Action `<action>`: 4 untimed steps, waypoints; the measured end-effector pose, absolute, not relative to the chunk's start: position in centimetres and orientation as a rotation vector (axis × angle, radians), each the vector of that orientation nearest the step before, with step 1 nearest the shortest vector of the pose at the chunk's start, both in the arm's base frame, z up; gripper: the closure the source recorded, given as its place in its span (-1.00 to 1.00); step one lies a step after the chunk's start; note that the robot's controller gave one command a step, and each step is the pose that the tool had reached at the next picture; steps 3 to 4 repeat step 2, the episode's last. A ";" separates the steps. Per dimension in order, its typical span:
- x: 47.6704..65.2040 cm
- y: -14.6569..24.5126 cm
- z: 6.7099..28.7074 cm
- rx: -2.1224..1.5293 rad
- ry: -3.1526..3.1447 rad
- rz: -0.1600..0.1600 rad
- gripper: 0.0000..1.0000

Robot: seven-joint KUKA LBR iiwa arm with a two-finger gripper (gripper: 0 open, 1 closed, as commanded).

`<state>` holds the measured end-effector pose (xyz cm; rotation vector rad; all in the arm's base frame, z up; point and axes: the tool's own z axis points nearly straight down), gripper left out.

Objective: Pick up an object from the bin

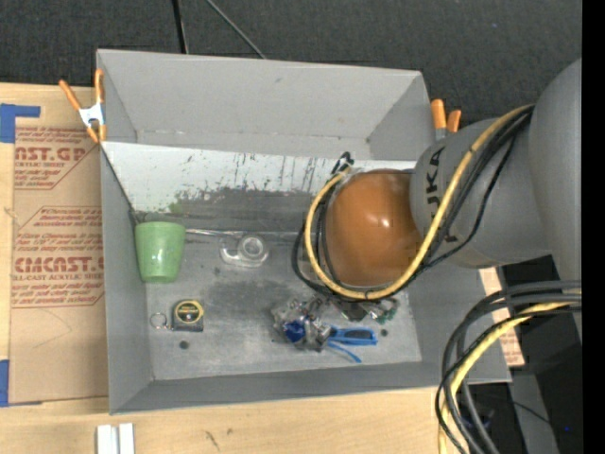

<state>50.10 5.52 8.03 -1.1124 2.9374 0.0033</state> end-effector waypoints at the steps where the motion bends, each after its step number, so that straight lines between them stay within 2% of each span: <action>1: 49.3 6.4 18.9 -1.135 2.921 -0.001 1.00; 2: 49.5 6.8 29.1 -1.073 2.940 -0.003 1.00; 4: 49.5 6.8 29.1 -1.073 2.940 -0.003 1.00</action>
Offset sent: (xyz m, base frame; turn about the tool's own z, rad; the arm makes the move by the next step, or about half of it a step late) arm -0.0093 0.0076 0.1043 -0.0171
